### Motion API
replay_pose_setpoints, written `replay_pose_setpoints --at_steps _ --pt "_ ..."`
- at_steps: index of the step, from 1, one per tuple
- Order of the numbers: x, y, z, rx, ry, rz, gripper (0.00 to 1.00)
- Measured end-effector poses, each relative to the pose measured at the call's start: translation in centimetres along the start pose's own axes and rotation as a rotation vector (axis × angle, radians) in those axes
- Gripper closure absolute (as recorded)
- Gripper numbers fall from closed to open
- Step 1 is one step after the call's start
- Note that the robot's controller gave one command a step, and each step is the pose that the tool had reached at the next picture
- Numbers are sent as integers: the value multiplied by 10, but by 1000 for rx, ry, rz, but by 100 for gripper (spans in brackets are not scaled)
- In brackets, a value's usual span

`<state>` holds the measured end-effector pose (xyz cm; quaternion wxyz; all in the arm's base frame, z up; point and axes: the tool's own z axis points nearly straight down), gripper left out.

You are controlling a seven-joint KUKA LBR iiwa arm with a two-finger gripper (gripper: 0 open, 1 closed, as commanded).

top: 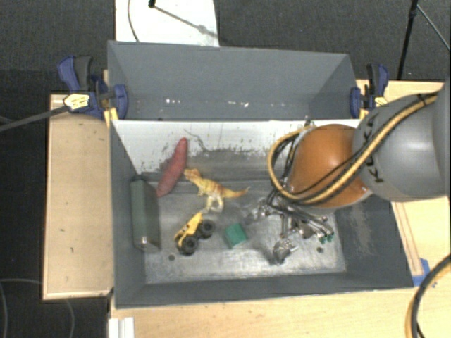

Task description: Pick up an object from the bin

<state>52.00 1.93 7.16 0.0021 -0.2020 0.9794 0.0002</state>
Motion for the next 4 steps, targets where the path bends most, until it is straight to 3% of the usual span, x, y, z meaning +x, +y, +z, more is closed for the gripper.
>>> replay_pose_setpoints --at_steps 1,2,4 --pt "0 0 0 0 0 1 0" --pt "-15 81 -1 -1 -3 -159 100" --pt "-10 89 -2 3 -5 -184 100"
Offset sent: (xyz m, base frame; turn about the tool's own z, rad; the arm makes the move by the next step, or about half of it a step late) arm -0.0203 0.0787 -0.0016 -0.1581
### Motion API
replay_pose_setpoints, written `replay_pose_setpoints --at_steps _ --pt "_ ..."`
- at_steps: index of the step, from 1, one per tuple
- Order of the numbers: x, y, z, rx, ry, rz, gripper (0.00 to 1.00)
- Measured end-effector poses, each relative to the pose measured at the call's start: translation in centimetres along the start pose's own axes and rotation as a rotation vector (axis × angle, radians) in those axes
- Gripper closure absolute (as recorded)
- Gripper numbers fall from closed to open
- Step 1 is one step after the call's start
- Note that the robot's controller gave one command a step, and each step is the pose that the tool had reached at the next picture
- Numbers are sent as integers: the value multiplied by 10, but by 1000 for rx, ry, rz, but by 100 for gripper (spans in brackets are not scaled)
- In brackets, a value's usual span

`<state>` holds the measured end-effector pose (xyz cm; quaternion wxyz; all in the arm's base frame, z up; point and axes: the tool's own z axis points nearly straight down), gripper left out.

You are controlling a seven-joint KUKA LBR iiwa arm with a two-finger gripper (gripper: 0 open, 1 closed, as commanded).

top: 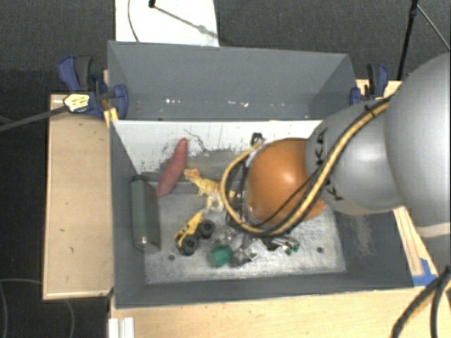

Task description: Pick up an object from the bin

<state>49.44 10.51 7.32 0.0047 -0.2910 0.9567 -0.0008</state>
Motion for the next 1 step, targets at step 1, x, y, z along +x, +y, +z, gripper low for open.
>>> replay_pose_setpoints --at_steps 1 --pt "17 -11 -142 -3 6 78 100"
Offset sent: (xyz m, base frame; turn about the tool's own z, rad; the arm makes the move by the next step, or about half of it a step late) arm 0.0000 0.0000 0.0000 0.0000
